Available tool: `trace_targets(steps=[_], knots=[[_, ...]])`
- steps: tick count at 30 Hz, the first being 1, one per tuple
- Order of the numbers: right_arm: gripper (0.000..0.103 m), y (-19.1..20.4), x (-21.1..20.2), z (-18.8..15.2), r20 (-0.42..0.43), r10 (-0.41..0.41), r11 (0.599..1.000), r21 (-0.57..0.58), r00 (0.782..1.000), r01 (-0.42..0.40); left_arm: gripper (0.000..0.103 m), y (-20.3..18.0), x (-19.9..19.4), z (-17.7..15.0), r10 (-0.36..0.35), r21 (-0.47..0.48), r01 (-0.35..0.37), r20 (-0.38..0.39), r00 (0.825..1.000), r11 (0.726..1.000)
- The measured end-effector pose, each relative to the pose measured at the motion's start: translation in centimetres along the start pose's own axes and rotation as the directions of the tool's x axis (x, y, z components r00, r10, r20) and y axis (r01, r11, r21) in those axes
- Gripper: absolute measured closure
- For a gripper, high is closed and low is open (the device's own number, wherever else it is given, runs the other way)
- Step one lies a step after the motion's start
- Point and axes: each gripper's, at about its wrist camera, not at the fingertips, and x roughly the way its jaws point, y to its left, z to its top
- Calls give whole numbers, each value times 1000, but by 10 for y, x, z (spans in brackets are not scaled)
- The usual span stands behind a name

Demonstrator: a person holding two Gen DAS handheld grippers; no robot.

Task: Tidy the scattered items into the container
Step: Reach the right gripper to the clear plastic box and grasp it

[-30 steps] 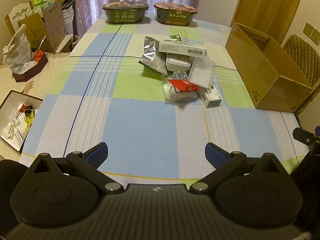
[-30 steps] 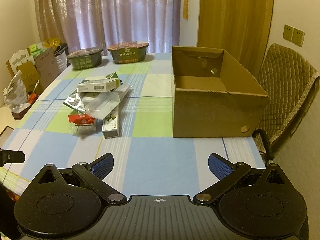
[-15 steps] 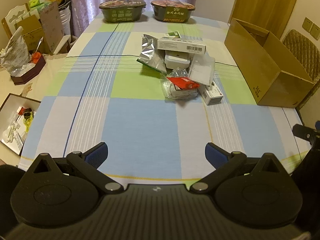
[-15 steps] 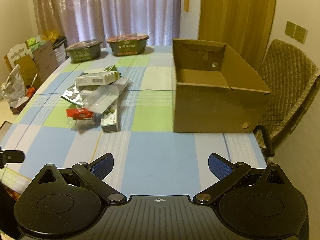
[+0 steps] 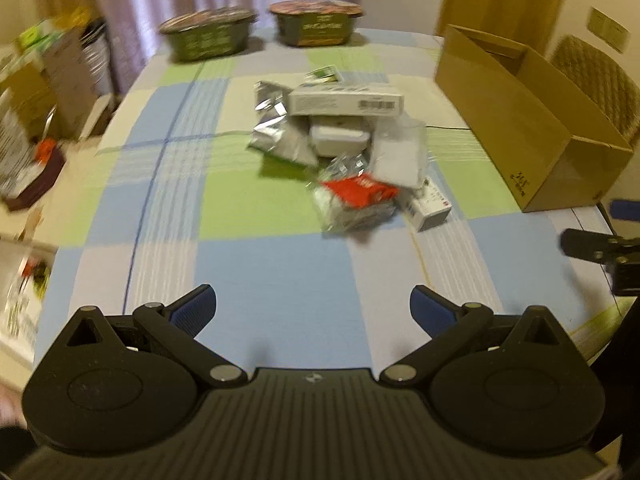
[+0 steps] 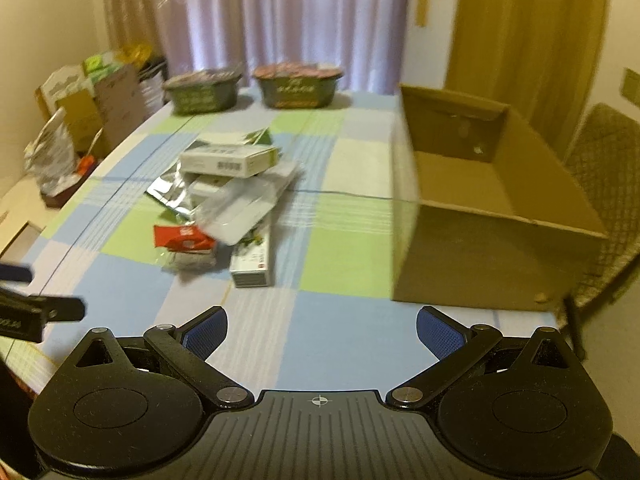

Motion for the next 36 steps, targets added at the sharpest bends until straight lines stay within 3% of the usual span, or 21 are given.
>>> trace_targets(steps=[6, 13, 20, 22, 25, 29, 32, 36], knots=[[0, 9, 28, 26, 3, 91, 994, -64, 996, -91, 2, -3, 23, 26, -51, 166, 44, 41, 998, 985], [0, 22, 76, 60, -16, 166, 965, -201, 986, -166, 2, -1, 45, 42, -86, 272, 69, 51, 995, 960], [0, 25, 122, 87, -71, 212, 973, -76, 975, -218, 2, 2, 63, 43, -117, 330, 95, 47, 992, 939], [0, 34, 128, 91, -70, 222, 963, -137, 972, -230, 2, 4, 66, 43, -154, 345, 129, 47, 987, 930], [0, 50, 138, 94, -72, 217, 912, -340, 974, -228, 2, 5, 66, 44, -181, 380, 148, 51, 982, 913], [0, 54, 155, 96, -149, 238, 819, -501, 960, -281, 2, 8, 67, 47, -209, 403, 170, 56, 976, 899], [0, 51, 168, 100, -196, 240, 775, -551, 951, -309, 2, 9, 72, 51, -224, 413, 184, 51, 973, 892], [0, 43, 178, 105, -246, 282, 756, -538, 927, -373, 2, 4, 78, 59, -243, 449, 198, 43, 969, 871]])
